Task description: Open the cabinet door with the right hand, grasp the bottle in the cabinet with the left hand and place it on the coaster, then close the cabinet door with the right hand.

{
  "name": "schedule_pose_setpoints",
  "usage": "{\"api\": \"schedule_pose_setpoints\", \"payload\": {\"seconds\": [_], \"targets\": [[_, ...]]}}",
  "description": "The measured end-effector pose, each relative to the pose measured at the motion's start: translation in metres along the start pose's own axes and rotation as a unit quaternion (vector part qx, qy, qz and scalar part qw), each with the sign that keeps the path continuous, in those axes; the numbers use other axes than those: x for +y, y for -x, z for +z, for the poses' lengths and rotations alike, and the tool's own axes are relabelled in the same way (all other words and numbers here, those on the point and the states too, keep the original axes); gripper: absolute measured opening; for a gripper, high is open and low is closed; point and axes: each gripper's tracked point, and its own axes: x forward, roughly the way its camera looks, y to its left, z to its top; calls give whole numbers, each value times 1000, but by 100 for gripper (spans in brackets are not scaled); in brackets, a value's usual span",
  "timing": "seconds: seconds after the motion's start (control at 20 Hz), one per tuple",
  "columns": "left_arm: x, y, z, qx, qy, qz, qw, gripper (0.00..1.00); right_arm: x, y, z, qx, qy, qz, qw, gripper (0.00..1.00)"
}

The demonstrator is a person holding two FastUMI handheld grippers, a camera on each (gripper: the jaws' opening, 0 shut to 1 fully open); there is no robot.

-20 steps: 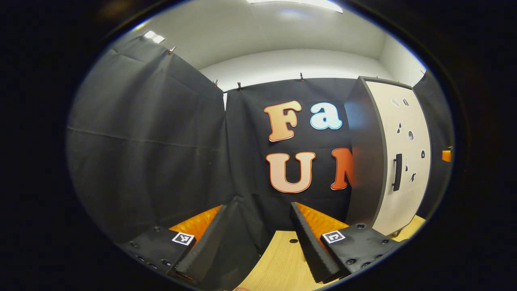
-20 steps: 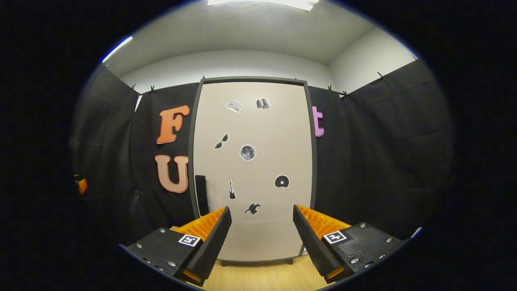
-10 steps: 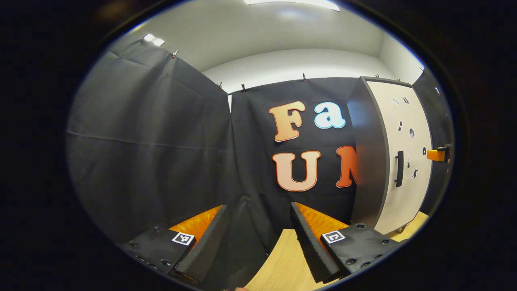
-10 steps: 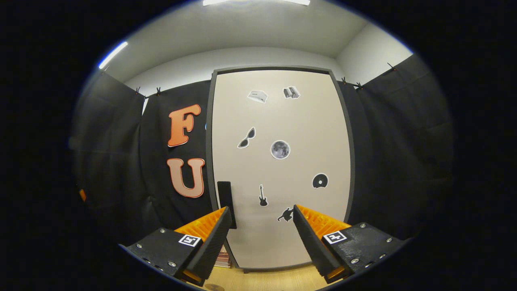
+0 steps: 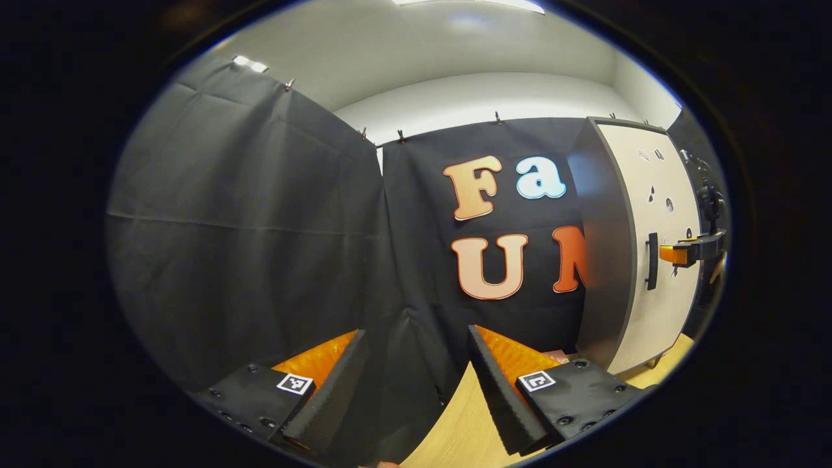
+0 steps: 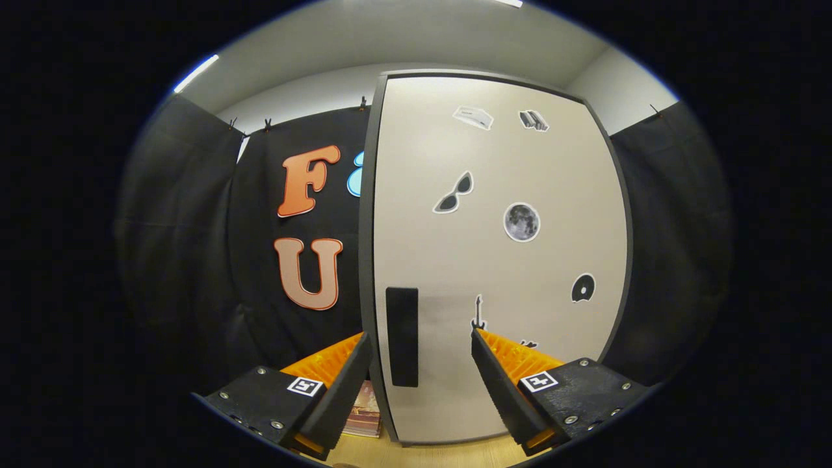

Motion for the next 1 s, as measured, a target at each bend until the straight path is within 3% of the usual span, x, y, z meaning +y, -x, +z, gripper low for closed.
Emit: {"api": "schedule_pose_setpoints", "payload": {"seconds": [0.35,0.75,0.9,1.0], "targets": [[27,4,-13,14,-2,24,1000,98,0,-42,-21,25,11,-14,1000,94],[41,10,-16,18,-1,39,999,98,6,-61,-30,41,23,-13,999,61],[41,13,-17,18,-2,41,999,98,9,-59,-30,40,17,-6,999,39],[41,15,-18,20,-1,40,999,98,9,-58,-30,41,14,3,999,36]]}}
